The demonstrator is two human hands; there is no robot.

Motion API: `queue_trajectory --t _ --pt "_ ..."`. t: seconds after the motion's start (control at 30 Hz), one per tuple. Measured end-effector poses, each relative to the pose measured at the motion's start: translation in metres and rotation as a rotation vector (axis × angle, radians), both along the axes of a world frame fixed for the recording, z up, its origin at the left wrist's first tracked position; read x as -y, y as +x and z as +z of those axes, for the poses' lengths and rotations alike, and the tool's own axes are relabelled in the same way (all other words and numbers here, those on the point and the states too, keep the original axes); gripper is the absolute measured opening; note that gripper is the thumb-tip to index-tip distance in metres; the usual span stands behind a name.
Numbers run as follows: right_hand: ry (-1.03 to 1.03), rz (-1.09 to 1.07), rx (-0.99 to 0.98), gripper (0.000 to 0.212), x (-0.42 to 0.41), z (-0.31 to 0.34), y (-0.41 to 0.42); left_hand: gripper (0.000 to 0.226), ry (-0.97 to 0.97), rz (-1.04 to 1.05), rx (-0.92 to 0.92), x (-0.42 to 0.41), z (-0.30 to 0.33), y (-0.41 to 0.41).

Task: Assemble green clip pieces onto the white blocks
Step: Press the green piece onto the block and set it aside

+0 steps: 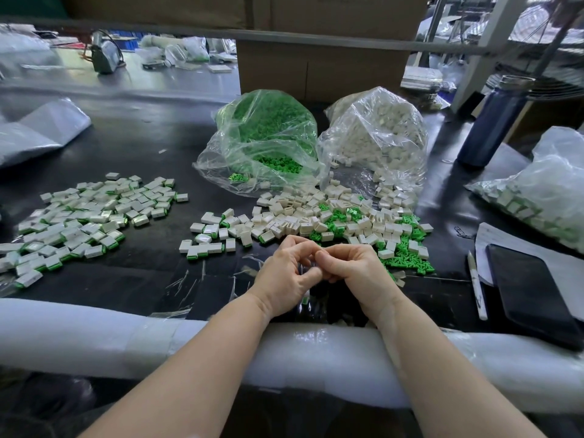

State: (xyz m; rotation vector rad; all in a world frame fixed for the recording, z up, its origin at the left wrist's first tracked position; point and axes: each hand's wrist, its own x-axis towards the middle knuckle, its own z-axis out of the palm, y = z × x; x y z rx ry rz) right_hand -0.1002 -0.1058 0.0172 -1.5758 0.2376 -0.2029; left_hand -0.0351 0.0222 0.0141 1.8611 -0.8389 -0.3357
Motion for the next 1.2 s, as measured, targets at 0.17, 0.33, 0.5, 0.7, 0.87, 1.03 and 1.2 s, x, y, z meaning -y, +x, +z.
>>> queue_trajectory --t 0.17,0.33,0.5,0.7,0.87,1.03,1.2 --pt "0.027 -0.018 0.005 0.012 -0.0001 0.0002 0.0 0.016 0.035 -0.004 0.037 0.0015 -0.003 0.0001" --pt "0.058 -0.031 0.004 0.012 -0.0001 0.0003 -0.0005 0.015 0.062 -0.003 0.066 0.0023 -0.0042 0.0001" --pt "0.071 -0.039 0.0 0.011 -0.0008 0.001 -0.0005 0.014 0.073 -0.001 0.084 0.0023 -0.0053 0.0006" --pt "0.091 -0.054 -0.003 0.01 -0.0013 0.0013 -0.0007 0.014 0.075 0.003 0.084 0.0031 -0.0067 0.0013" --pt "0.093 -0.065 -0.004 0.011 -0.002 0.0018 -0.0008 0.014 0.075 0.004 0.084 0.0031 -0.0083 0.0016" --pt "0.097 -0.063 -0.008 0.011 -0.0016 0.0022 -0.0008 0.014 0.079 0.0 0.082 0.0037 -0.0082 0.0019" --pt "0.106 -0.052 -0.01 0.011 -0.0013 0.0019 -0.0012 0.013 0.079 -0.001 0.082 0.0031 -0.0076 0.0015"
